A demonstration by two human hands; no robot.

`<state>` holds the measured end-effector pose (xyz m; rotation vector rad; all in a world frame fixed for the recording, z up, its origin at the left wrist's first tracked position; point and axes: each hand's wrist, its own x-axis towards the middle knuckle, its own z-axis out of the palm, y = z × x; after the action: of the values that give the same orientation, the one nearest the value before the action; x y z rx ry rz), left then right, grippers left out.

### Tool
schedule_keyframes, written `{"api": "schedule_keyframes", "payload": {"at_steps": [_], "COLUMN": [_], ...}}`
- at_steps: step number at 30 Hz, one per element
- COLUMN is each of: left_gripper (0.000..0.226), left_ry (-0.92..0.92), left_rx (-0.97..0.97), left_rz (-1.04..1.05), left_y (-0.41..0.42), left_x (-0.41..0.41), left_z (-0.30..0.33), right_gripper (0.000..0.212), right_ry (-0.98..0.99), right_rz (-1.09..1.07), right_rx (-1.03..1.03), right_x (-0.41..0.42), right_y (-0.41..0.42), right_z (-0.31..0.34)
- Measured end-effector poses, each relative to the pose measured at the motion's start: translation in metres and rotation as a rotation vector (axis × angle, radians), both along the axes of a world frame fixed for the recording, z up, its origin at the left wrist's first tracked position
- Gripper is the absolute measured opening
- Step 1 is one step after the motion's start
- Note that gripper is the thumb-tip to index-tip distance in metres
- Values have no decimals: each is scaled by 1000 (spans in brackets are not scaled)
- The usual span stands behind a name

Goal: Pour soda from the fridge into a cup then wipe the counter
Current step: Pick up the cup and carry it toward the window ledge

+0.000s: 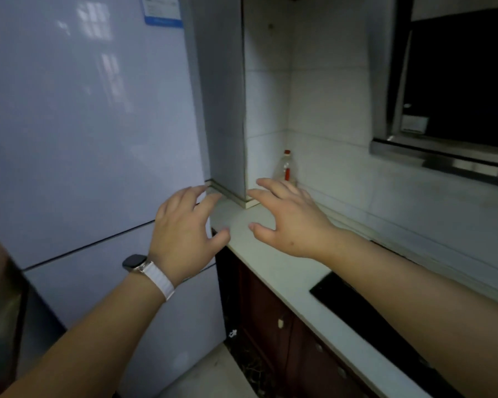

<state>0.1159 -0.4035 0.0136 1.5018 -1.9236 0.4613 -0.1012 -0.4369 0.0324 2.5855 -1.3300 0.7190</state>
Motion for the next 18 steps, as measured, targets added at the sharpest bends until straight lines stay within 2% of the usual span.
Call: {"api": "schedule_keyframes", "payload": {"at_steps": [9,18], "left_gripper": [62,63], "left_ry": [-47,-100], "left_rx": [34,43], "left_rz": [-241,-595], "left_y": [-9,5], "left_x": [-176,-352], "left_z": [1,-5], "right_gripper": [65,64], "right_ry": [31,36], "right_rz": [-251,-599], "right_rx": [45,107], "right_x": [-167,-321], "right_y": [50,135], "right_z": [4,-2]}}
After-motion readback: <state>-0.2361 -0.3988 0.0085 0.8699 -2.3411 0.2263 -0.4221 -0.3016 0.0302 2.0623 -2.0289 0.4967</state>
